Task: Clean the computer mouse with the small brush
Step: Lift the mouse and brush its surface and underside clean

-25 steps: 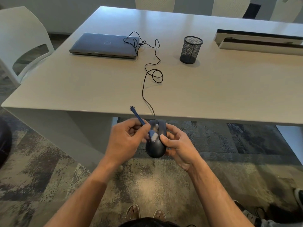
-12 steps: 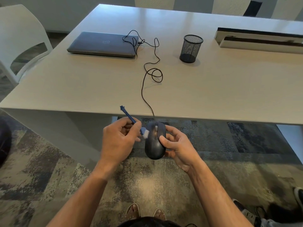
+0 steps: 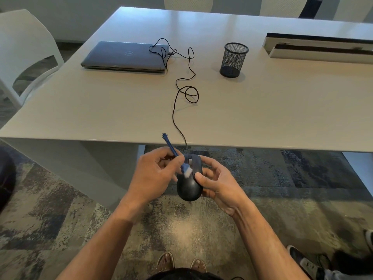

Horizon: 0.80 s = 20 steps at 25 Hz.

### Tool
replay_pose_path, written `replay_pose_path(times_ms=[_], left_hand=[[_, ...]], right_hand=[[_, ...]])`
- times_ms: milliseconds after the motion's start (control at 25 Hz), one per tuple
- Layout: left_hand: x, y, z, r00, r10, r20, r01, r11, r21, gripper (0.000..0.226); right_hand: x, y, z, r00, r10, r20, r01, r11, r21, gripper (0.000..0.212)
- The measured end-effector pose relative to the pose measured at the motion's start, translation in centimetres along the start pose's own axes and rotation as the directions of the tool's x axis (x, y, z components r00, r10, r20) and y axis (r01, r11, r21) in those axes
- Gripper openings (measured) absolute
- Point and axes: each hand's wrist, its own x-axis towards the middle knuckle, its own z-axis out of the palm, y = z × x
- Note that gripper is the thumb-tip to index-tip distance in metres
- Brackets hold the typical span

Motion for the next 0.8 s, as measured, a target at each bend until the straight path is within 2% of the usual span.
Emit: replay_pose_path(times_ms=[80,200,280,440,520,600,680,800], left_hand=[[-0.2,0.0,0.5,0.999,-0.014,0.034,0.013,1.000,0.021,0.006],[-0.1,-0.2,0.6,0.998,-0.001,-0.063,0.006,0.997,0.074,0.007],[0.2,-0.3,0.4,0.991,0.051,-0.127,-0.029,0.984,0.175,0.007],[0.5,0.3,-0.2,0.977,0.064,-0.202,-0.017,0.974,0.227,0.010],[0.3,0.6,-0.7,0.988,0.043,-0.146,-0.027,0.994,0.110,0.009],[-0.1,1.1,-0.7,0.997,-0.002,0.073,0.005,0.999,-0.043,0.005],[-0.5,1.0,-0.2,0.983,0.001,0.183,-0.007,1.000,0.029,0.005],[-0.3,0.9,0.4,0.994,0.099,0.037,-0.106,0.950,0.293,0.005]], right_hand=[[-0.1,0.2,0.0,0.999,0.013,0.036,-0.013,1.000,0.006,0.081],[-0.3,0.7,-0.2,0.996,0.001,0.090,-0.001,1.000,0.007,0.095],[-0.3,0.9,0.0,0.995,0.008,0.096,-0.008,1.000,-0.009,0.102],[-0.3,0.9,0.1,0.997,0.014,0.076,-0.013,1.000,-0.017,0.104],[-0.3,0.8,0.2,0.997,0.014,0.073,-0.013,1.000,-0.016,0.104],[-0.3,0.8,0.1,0.997,0.010,0.074,-0.009,1.000,-0.014,0.103],[-0.3,0.8,0.2,0.997,0.017,0.072,-0.016,1.000,-0.025,0.103],[-0.4,0.7,0.5,0.997,0.023,0.068,-0.020,0.998,-0.052,0.103]])
